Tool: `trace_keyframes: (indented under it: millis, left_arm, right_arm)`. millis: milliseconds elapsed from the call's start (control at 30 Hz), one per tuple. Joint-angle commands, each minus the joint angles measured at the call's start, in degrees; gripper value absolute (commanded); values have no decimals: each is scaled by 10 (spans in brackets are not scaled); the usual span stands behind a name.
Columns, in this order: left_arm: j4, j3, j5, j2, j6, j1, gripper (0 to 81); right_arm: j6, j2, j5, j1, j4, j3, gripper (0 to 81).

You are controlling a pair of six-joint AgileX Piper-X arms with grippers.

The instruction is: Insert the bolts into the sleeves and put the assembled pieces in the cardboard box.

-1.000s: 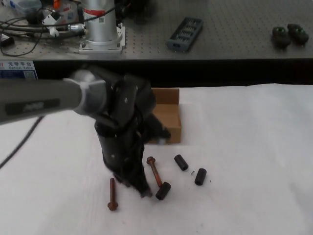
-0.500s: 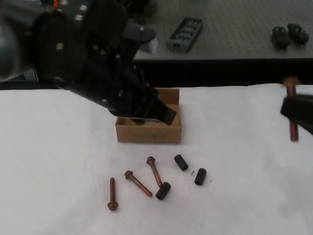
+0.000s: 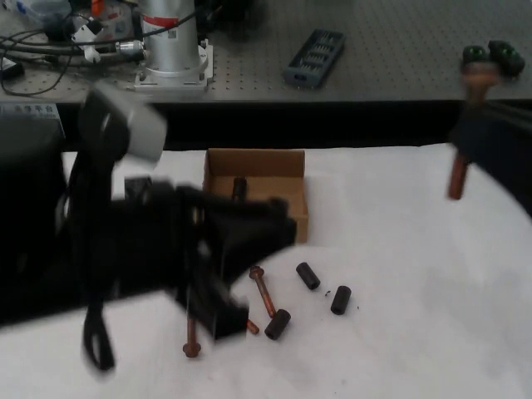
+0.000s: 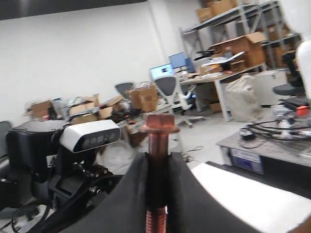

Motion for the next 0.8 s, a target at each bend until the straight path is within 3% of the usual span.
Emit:
trace_keyframes:
  millis: [0,100,233,367,600,767]
  left_arm:
    - [-134,93,3,-41,-5,-32,58]
    - [-148,128,2,-48,-5,-45,58]
    - [-147,142,2,-48,-5,-48,58]
    - [-147,143,2,-48,-5,-48,58]
    - [-161,142,2,-48,-5,-48,58]
    - [-160,142,2,-48,-5,-48,58]
  right_arm:
    - [1,-9,-29,1,-9,-2,37]
    - [8,39,-81,1,-82,-2,37]
    - [84,78,-113,1,-145,-2,37]
    - [88,94,-114,17,-149,-2,37]
    - [53,125,-102,89,-141,-2,37]
    - [34,152,-80,101,-141,-2,37]
